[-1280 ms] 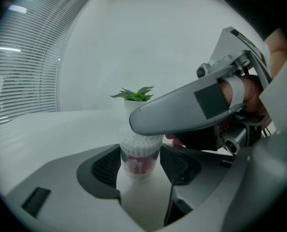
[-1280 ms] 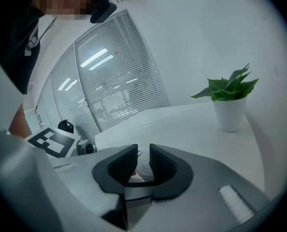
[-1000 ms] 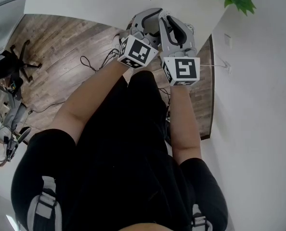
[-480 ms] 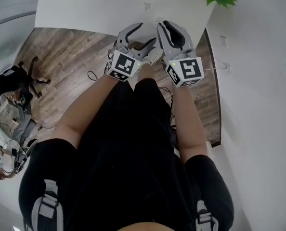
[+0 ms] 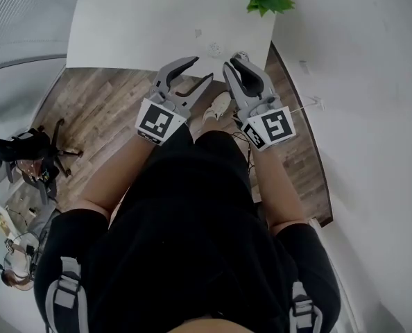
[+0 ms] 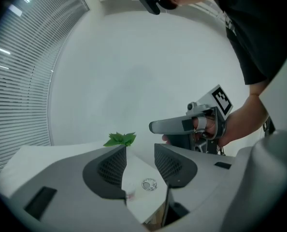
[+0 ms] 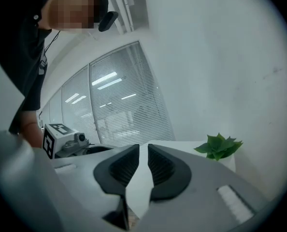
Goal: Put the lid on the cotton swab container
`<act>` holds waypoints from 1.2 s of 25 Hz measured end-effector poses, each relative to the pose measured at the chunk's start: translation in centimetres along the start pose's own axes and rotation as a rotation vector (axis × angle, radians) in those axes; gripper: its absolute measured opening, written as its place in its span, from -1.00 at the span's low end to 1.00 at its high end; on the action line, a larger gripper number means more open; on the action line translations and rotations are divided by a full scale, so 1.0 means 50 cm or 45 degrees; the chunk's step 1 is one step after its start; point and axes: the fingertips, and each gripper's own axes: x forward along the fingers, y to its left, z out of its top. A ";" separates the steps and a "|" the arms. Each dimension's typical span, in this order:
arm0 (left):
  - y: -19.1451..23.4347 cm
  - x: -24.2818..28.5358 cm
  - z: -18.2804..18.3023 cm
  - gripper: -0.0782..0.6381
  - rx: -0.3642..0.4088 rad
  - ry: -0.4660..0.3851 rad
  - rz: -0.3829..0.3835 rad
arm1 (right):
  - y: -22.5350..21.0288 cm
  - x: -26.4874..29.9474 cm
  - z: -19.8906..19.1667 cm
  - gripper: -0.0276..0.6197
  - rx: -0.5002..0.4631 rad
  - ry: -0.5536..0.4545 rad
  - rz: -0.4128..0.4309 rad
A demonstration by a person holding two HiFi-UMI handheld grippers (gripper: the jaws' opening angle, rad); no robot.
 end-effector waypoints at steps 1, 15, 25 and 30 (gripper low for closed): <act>-0.011 -0.012 0.027 -0.28 0.007 -0.027 -0.019 | 0.011 -0.011 0.017 -0.71 -0.011 -0.013 0.007; -0.058 -0.113 0.224 -0.76 0.109 -0.180 -0.070 | 0.110 -0.105 0.152 -0.83 -0.098 -0.113 0.036; -0.064 -0.116 0.274 -0.76 0.105 -0.197 -0.075 | 0.133 -0.112 0.207 -0.88 -0.183 -0.144 0.065; -0.063 -0.129 0.284 -0.76 0.136 -0.223 -0.067 | 0.134 -0.112 0.229 -0.89 -0.206 -0.169 0.064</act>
